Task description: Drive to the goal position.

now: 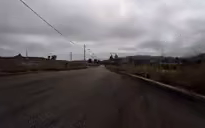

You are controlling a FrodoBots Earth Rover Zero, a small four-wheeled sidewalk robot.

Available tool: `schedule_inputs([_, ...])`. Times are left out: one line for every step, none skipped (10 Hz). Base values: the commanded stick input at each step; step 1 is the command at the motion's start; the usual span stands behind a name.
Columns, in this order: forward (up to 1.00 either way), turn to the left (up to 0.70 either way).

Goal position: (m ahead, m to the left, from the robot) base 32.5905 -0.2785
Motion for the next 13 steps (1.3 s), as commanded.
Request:
schedule_inputs([0.7,0.0])
schedule_inputs([0.7,0.0])
schedule_inputs([0.7,0.0])
schedule_inputs([0.7,0.0])
schedule_inputs([0.7,0.0])
schedule_inputs([0.7,0.0])
schedule_inputs([0.7,0.0])
schedule_inputs([0.7,0.0])
schedule_inputs([0.7,0.0])
schedule_inputs([0.7,0.0])
schedule_inputs([0.7,0.0])
schedule_inputs([0.7,0.0])
schedule_inputs([0.7,0.0])
